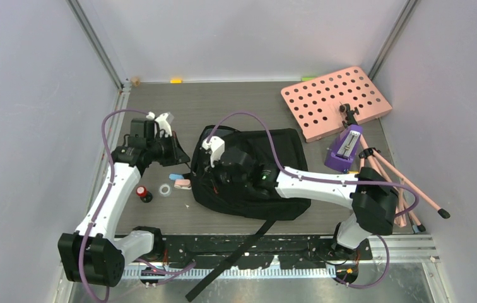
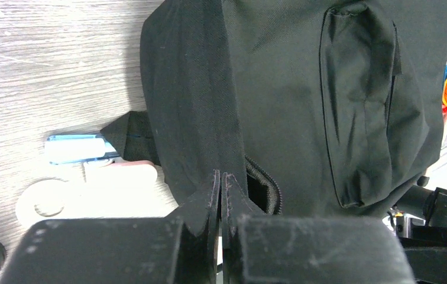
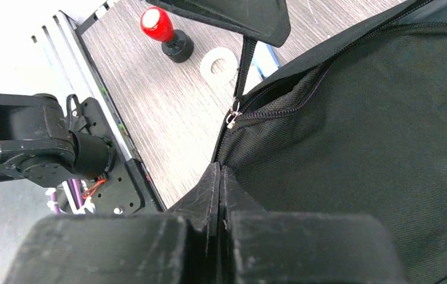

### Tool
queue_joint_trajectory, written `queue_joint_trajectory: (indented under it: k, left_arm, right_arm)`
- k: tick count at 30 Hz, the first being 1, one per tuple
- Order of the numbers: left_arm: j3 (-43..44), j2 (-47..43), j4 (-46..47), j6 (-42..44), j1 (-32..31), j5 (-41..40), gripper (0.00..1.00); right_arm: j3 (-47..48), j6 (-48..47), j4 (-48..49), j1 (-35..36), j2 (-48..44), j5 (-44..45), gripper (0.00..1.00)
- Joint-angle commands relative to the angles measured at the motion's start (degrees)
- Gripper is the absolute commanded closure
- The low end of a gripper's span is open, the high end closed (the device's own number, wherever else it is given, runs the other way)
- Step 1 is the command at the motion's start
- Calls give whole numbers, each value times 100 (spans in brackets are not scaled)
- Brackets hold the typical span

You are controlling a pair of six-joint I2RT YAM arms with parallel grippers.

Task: Pack the student bag
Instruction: Zip the student bag at the center of the board.

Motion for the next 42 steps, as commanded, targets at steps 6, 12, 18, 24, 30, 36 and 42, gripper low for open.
queue_joint_trajectory:
  k: [6, 12, 18, 24, 30, 36, 42]
  left_arm:
    - [296, 28, 752, -194, 76, 384, 100]
    - [177, 127, 867, -187, 70, 667, 100]
    - [72, 176, 894, -137, 77, 729, 100]
    - [80, 206, 884, -76, 77, 793, 100]
    - [175, 284, 873, -126, 76, 642, 100]
    - [555, 416, 553, -65, 72, -187, 100]
    - [817, 584, 537, -76, 77, -469, 100]
  right_arm:
    - [-87, -384, -182, 335, -142, 255, 96]
    - [-171, -318, 49, 362, -98, 275, 70]
    - [-96, -330, 157, 371, 23, 283, 53]
    - [140, -447, 157, 380, 365, 546, 52]
    - [311, -841, -35, 590, 502, 1017, 99]
    - [105, -996, -199, 984, 44, 1193, 100]
    - [-101, -924, -451, 1254, -199, 1199, 100]
